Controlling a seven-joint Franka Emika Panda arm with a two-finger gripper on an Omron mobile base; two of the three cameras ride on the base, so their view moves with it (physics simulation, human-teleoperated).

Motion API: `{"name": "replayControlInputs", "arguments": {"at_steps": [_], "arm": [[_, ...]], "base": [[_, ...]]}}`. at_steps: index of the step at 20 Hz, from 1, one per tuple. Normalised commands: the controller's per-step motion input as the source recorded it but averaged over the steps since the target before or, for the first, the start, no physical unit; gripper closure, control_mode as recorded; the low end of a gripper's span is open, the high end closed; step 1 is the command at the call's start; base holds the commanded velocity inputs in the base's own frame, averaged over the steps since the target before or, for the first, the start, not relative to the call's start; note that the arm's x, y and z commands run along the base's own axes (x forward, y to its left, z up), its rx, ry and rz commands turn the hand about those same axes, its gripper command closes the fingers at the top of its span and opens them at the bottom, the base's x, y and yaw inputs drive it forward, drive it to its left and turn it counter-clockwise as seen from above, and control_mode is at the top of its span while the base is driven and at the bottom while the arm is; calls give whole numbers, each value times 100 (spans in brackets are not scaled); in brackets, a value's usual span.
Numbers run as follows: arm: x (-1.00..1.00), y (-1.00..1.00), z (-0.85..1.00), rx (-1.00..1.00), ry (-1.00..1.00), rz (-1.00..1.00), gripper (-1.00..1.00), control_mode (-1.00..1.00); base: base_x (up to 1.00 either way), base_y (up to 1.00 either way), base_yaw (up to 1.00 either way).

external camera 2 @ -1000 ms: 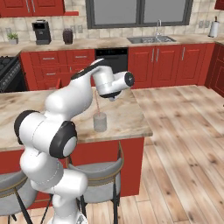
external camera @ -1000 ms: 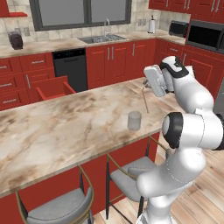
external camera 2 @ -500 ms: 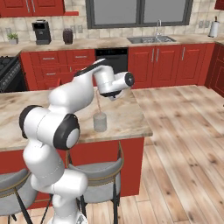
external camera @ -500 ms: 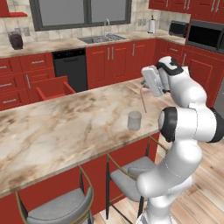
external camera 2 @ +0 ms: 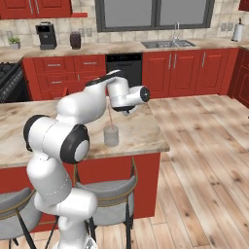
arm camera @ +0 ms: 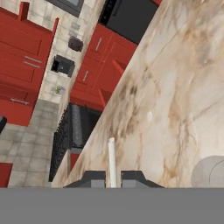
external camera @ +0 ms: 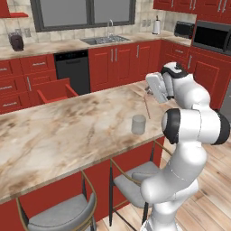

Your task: Take a straw from the drawer in front and place it inside the glass cup on the dining counter.

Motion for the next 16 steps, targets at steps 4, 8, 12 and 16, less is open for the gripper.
{"name": "replayControlInputs", "arguments": {"at_steps": [4,8,12,16], "arm": [[0,10,-16,0,-3,0,100,-100],[0,10,-19,0,-3,0,100,-100],[0,3,-20,0,-3,0,100,-100],[0,0,-21,0,-5,0,100,-100]], "base": [[0,0,0],[0,0,0],[0,0,0],[0,0,0]]}}
